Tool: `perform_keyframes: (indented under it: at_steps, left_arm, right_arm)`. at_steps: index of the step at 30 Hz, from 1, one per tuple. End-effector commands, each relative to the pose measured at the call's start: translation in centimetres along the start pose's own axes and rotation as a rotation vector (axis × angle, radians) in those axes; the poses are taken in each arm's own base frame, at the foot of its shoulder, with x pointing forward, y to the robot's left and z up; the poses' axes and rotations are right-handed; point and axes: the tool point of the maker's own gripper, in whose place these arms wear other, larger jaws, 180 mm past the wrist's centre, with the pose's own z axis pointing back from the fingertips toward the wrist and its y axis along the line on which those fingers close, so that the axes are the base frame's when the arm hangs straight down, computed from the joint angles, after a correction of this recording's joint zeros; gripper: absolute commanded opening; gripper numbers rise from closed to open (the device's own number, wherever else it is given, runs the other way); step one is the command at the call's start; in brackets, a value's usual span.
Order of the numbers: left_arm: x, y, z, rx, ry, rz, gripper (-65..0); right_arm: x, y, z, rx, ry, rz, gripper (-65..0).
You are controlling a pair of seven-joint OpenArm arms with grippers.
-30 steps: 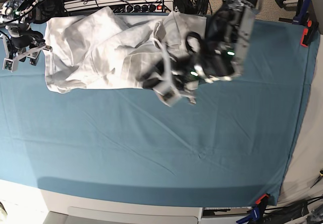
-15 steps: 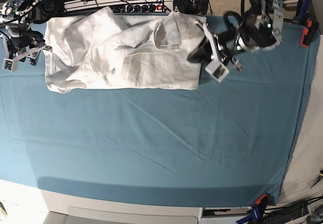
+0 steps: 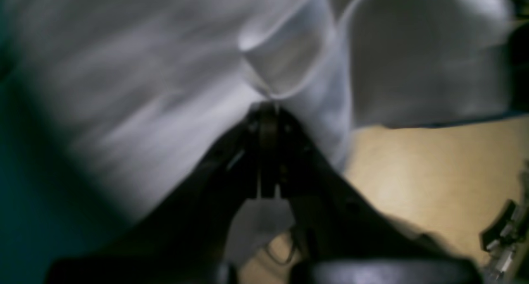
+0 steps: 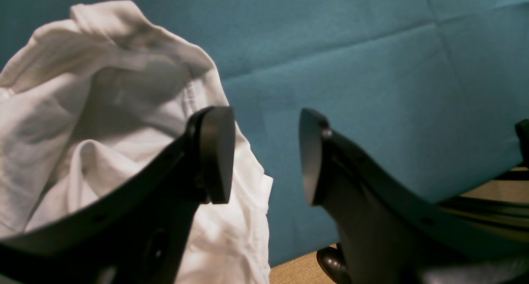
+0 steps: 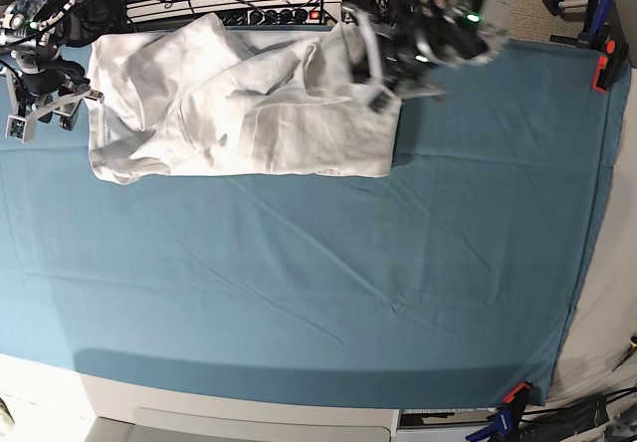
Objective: Fold the T-shirt properly
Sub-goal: 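Fold the strip end with the left gripper toward the right gripper, then grasp the shirt's collar end with the right gripper and lift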
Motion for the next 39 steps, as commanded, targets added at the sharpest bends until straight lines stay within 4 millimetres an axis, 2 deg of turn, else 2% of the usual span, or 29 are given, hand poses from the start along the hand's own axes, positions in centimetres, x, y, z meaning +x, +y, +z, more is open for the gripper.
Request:
perform_keyframes:
  at_steps: [1, 7, 10, 12, 14, 18, 20, 23, 25, 28, 30, 32, 35, 39]
  left_arm:
    - [1.7, -1.5, -0.1, -0.045, -0.059, -0.017, -65.0]
    - [5.9, -8.8, -0.9, -0.282, -0.208, -0.122, -65.0]
    - [6.8, -10.8, -0.8, -0.35, -0.239, -0.178, -65.0]
    - [6.8, -10.7, -0.8, -0.349, -0.234, -0.201, -65.0]
    - [6.4, -10.1, -0.9, -0.323, -0.22, -0.214, -65.0]
    - [5.3, -8.8, -0.9, -0.285, -0.181, -0.24, -65.0]
    - [4.7, -8.4, -0.9, -0.275, -0.162, -0.252, -65.0]
    - [4.4, -8.2, -0.9, -0.271, -0.154, -0.258, -65.0]
    - [4.5, -8.2, -0.9, -0.272, -0.155, -0.257, -65.0]
    - [4.4, -8.2, -0.9, -0.271, -0.154, -0.257, -65.0]
    - [4.4, -8.1, -0.9, -0.264, -0.151, -0.262, -65.0]
    - [4.4, -8.0, -1.0, -0.26, -0.149, -0.266, -65.0]
    - [4.4, -8.0, -1.0, -0.261, -0.15, -0.266, -65.0]
    - [4.4, -8.1, -1.0, -0.261, -0.15, -0.265, -65.0]
  right_arm:
    - [1.4, -0.4, 0.3, -0.007, -0.05, 0.014, -39.2]
    - [1.4, -0.4, 0.3, -0.007, -0.05, 0.013, -39.2]
    - [1.4, -0.3, 0.3, -0.003, -0.049, 0.021, -39.2]
    - [1.3, -0.2, 0.3, 0.008, -0.033, 0.051, -39.2]
    - [1.2, -1.1, 0.4, -0.009, 0.007, 0.092, -38.7]
    - [2.3, -4.8, 0.1, -0.104, 0.009, 0.164, -31.7]
    - [2.5, -6.8, -0.4, -0.116, 0.006, 0.133, -29.5]
    - [2.4, -9.2, -1.5, -0.055, 0.009, -0.042, -29.5]
    - [2.6, -8.8, -2.2, 0.11, 0.002, -0.168, -29.5]
    - [2.8, -6.5, -2.4, 0.41, -0.013, -0.283, -29.5]
    - [2.6, -5.7, -2.4, 0.539, -0.023, -0.354, -29.5]
    - [2.3, -5.5, -2.7, 0.606, -0.041, -0.455, -29.5]
    - [0.8, -5.0, -3.5, 0.655, -0.019, -0.56, -29.5]
    - [-0.4, -4.0, -4.0, 0.693, 0.021, -0.602, -29.5]
